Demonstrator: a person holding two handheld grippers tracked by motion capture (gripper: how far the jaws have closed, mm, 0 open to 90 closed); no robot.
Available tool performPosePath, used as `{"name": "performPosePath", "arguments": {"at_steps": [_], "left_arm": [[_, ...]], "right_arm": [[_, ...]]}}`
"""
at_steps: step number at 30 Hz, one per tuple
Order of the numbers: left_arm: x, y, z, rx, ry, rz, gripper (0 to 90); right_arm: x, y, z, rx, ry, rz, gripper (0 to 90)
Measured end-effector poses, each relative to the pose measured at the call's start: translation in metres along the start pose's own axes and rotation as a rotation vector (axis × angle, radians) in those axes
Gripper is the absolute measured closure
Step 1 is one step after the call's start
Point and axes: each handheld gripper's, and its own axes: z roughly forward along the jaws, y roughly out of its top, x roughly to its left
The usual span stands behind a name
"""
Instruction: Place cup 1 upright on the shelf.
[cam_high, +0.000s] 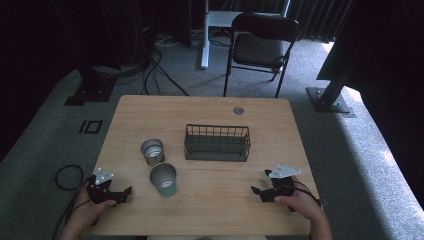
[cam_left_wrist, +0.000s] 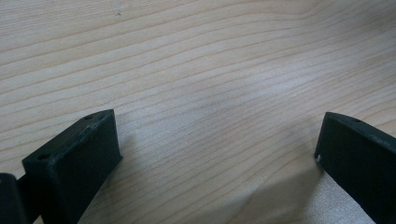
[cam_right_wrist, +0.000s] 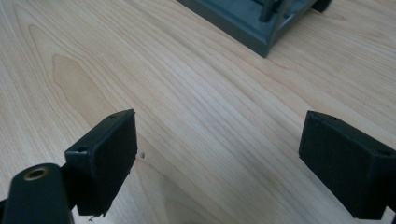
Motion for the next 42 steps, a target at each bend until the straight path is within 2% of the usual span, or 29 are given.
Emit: {"name": "performPosePath", "arguments": {"at_steps": [42], "left_arm": [[0.000,0.000,0.000,-0.001,0.000,-0.002,0.5]], "right_arm": [[0.039,0.042,0.035,-0.018,0.124,-0.099,11.4]]}}
